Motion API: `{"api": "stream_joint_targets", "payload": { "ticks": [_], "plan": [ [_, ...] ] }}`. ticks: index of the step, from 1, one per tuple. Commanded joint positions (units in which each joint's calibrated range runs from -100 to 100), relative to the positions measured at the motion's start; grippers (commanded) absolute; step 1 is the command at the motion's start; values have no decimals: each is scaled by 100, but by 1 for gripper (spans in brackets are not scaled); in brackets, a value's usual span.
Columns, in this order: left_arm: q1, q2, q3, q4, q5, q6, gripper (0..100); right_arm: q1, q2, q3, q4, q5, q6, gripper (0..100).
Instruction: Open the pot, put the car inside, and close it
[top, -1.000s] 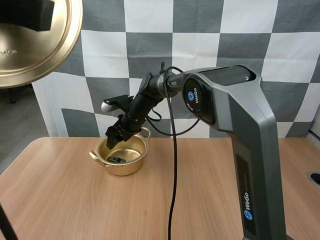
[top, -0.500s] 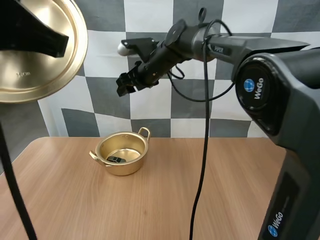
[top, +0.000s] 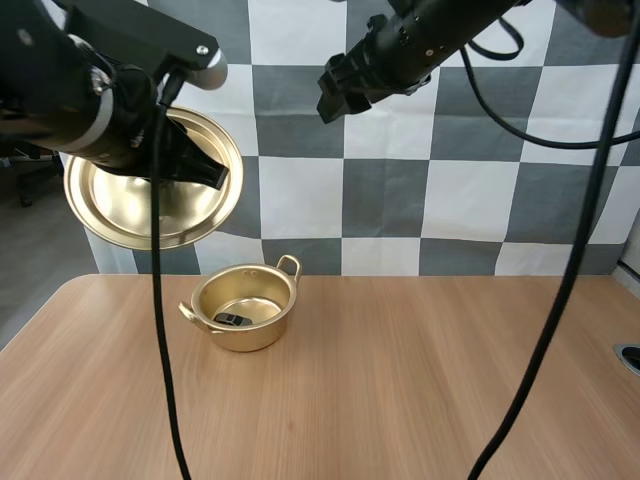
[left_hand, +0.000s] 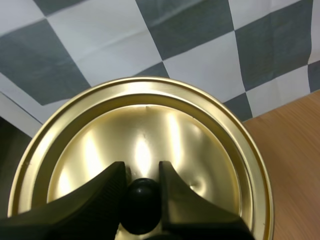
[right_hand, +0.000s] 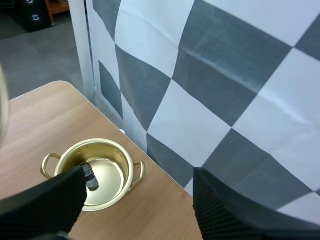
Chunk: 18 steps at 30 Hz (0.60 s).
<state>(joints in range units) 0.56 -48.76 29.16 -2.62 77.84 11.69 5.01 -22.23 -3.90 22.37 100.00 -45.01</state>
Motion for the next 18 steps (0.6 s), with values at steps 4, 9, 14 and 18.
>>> {"api": "stream_joint_targets", "payload": {
  "ticks": [4,9,14,18],
  "plan": [
    [-5,1301,3,-357,-311,240,0,-2,-1803,0,-360,0,285,100],
    [-5,2058,3,-357,-632,261,0,-2,-2439,0,-546,0,482,100],
    [-5,2716,3,-357,-923,261,0,-2,-2829,0,-821,0,716,100],
    [-5,3204,3,-558,-1069,447,0,-2,-2987,0,-820,0,806,100]
  ]
}}
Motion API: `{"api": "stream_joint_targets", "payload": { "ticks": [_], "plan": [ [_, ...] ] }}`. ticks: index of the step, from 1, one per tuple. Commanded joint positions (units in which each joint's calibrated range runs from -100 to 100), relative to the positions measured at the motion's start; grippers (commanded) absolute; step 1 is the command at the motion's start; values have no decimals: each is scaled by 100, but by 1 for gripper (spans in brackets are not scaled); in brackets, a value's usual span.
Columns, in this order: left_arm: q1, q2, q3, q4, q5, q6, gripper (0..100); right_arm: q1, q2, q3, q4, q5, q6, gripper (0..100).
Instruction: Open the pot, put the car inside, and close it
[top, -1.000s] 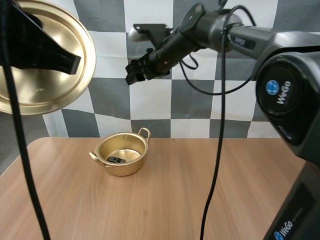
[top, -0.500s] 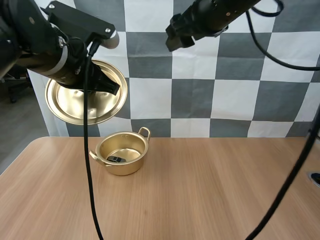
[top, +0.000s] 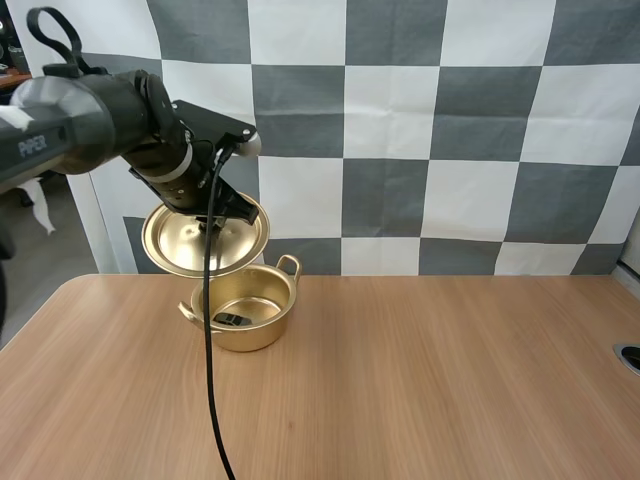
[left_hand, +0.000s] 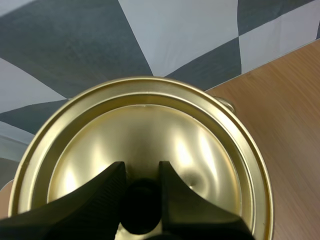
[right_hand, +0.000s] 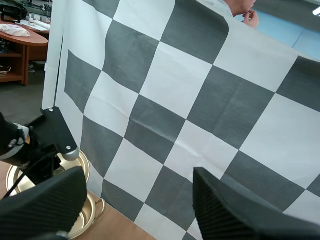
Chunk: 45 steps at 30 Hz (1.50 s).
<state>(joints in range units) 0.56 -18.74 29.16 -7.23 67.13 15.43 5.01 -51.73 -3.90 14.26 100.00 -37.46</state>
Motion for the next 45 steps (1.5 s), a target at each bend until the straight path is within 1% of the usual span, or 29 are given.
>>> {"api": "stream_joint_targets", "payload": {
  "ticks": [1,6,11,15,21,24,35,45],
  "plan": [
    [-5,327,3,-204,1,135,0,-2,-74,0,-9,0,100,100],
    [-5,852,3,-513,-98,318,0,-2,-122,0,-191,0,192,100],
    [-5,1242,3,-564,-481,338,0,-2,-122,0,-509,0,293,100],
    [-5,1516,3,-575,-789,374,0,-17,-122,0,-509,0,355,100],
    [-5,1884,3,-617,-847,459,0,-32,-159,0,-509,0,380,100],
    [-13,1953,3,-697,-882,505,0,-32,-159,0,-509,0,380,100],
    [-13,1953,3,-1467,-406,938,0,-32,-159,0,-509,0,393,100],
    [-13,1953,3,-1478,-479,949,0,-32,-159,0,-509,0,422,100]
  ]
}}
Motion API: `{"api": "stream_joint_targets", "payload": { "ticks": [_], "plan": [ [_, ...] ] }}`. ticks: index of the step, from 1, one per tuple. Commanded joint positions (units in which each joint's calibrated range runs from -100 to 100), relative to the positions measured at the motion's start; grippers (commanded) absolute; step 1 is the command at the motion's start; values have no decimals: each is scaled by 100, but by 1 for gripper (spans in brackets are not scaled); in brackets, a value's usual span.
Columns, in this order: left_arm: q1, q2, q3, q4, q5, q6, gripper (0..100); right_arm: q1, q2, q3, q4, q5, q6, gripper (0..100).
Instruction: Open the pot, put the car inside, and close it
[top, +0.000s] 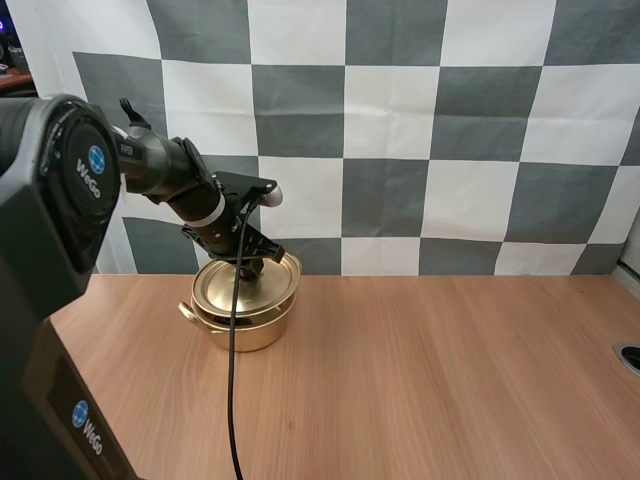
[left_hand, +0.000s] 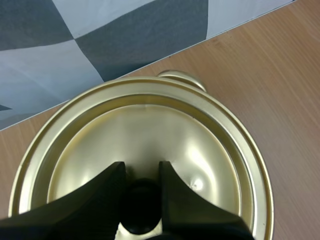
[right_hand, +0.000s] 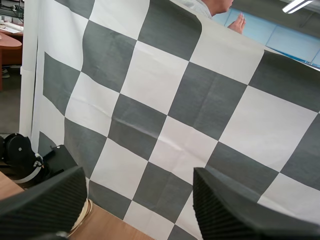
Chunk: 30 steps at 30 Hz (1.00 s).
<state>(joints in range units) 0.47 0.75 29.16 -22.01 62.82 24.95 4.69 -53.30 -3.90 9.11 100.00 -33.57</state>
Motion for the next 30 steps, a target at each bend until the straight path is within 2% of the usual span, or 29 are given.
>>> {"api": "stream_joint_targets", "payload": {
  "ticks": [1,30],
  "plan": [
    [-5,4,3,0,-85,-3,0,0,-2,0,6,0,55,100],
    [-5,427,3,0,-259,-13,0,0,-96,0,39,0,76,100]
  ]
}}
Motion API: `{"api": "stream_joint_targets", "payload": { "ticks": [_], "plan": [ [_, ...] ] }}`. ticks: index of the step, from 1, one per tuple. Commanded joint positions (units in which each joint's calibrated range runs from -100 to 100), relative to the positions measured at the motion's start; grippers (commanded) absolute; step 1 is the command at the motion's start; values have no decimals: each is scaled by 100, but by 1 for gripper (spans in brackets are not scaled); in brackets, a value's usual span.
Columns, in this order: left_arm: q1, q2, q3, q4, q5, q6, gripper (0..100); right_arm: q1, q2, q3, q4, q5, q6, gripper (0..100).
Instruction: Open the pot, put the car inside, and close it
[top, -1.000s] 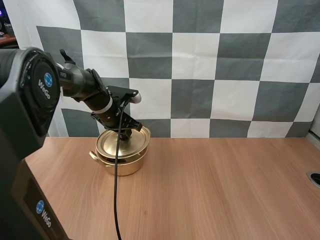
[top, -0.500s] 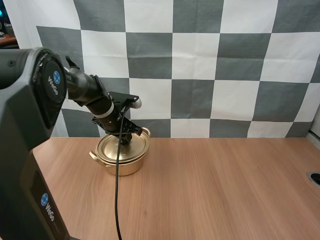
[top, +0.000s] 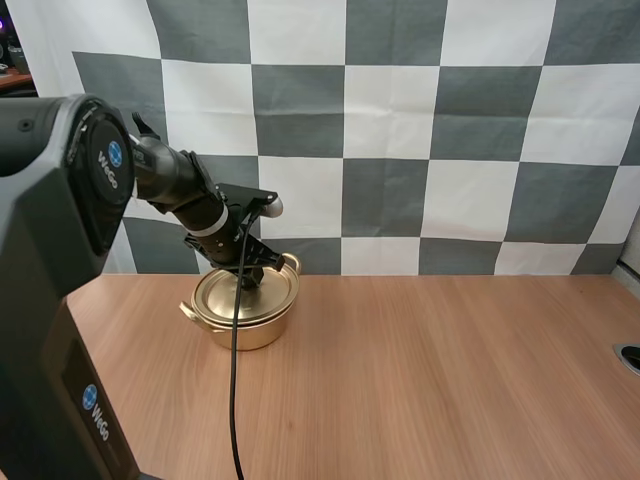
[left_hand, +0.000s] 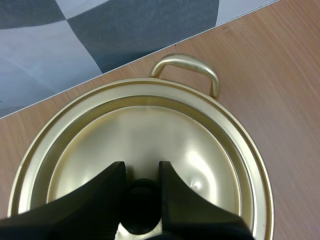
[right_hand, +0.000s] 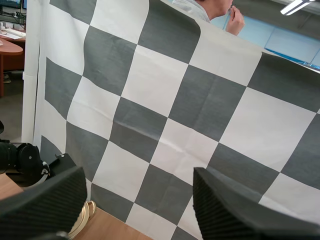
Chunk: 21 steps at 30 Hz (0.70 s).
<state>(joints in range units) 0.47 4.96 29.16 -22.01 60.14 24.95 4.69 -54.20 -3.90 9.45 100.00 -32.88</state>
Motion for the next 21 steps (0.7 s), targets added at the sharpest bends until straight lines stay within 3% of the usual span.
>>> {"api": "stream_joint_targets", "payload": {
  "ticks": [1,3,5,12,21],
  "plan": [
    [-5,5,3,0,9,-46,1,0,-5,0,5,0,7,100],
    [-5,5,3,0,9,-98,9,0,-5,0,5,0,7,100],
    [-5,5,3,0,24,-98,24,0,-5,0,5,0,7,100],
    [-5,5,3,134,90,-57,100,0,-5,0,5,0,7,100],
    [-5,-172,-158,281,68,70,100,0,-5,0,5,0,7,100]
  ]
}}
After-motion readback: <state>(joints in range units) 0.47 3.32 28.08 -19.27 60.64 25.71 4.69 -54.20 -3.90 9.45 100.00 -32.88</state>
